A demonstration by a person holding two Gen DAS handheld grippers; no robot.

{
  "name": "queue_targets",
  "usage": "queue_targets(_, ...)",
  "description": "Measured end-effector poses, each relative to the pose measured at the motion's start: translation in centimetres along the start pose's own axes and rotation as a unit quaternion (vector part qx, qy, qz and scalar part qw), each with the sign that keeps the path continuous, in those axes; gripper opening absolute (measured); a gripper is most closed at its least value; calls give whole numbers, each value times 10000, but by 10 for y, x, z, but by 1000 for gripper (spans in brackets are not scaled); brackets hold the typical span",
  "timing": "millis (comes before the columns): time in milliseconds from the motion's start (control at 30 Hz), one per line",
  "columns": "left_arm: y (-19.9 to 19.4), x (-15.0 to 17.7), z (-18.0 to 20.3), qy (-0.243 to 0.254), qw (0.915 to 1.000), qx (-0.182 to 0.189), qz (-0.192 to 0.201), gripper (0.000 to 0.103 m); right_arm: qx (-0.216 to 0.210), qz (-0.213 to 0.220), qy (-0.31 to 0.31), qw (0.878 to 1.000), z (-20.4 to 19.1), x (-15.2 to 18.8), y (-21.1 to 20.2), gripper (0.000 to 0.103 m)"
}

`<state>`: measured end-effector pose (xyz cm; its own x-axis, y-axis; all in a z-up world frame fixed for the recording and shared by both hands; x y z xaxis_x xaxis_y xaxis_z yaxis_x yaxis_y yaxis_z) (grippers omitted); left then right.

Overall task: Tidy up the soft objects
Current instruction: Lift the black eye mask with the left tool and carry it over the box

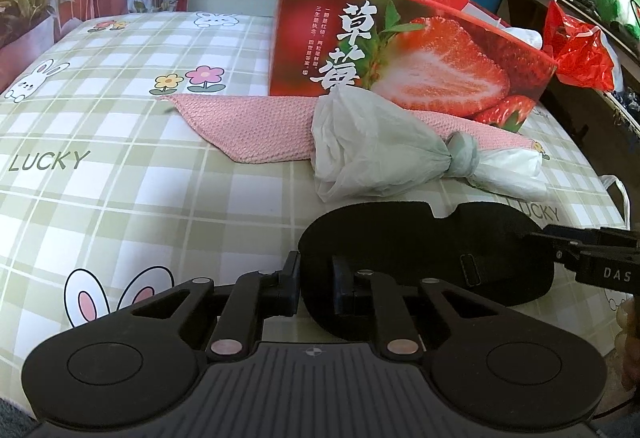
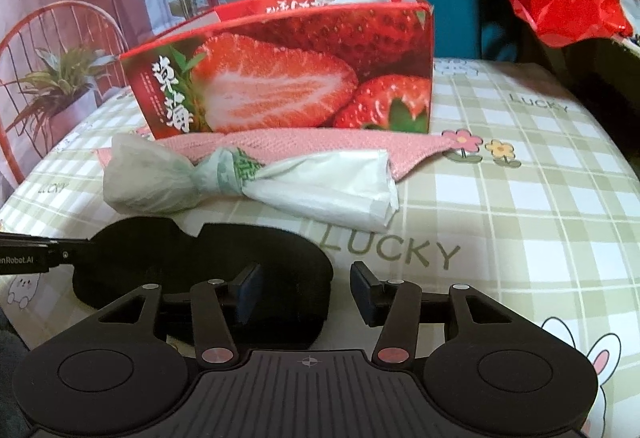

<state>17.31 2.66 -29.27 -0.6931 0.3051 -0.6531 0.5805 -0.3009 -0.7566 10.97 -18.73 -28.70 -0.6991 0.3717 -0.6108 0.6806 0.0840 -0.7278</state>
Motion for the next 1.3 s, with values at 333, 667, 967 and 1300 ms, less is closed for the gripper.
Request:
queue_targets(333, -1, 0, 0, -20, 10000, 0, 19, 16, -156, -274, -60, 9995, -7, 6, 1, 27)
queue_targets(667, -48, -24, 15, 504, 9935, -105, 1011, 7, -606, 333, -150, 9975, -11, -22, -34, 7)
queue_targets(967, -95, -54, 16, 520, 9810, -162, 1862, 7, -869, 1133, -502, 9885, -25, -61, -83, 7)
queue_targets(1300, -112, -135, 22, 789, 9628, -397, 2555, 7, -930, 1762, -875, 9760, -45, -125, -100, 7)
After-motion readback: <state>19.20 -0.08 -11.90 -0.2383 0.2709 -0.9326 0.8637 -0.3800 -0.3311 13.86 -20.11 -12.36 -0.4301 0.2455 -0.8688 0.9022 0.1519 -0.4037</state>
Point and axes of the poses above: each gripper's, at about its wrist camera, not at the fingertips, and y roughly the way its jaws point, z to its right, x to its underside, the point moved 7 cm from there along y, roughly the way its jaws point, and after that the axes turned 12 degrees about y, right-handed, at the moved point
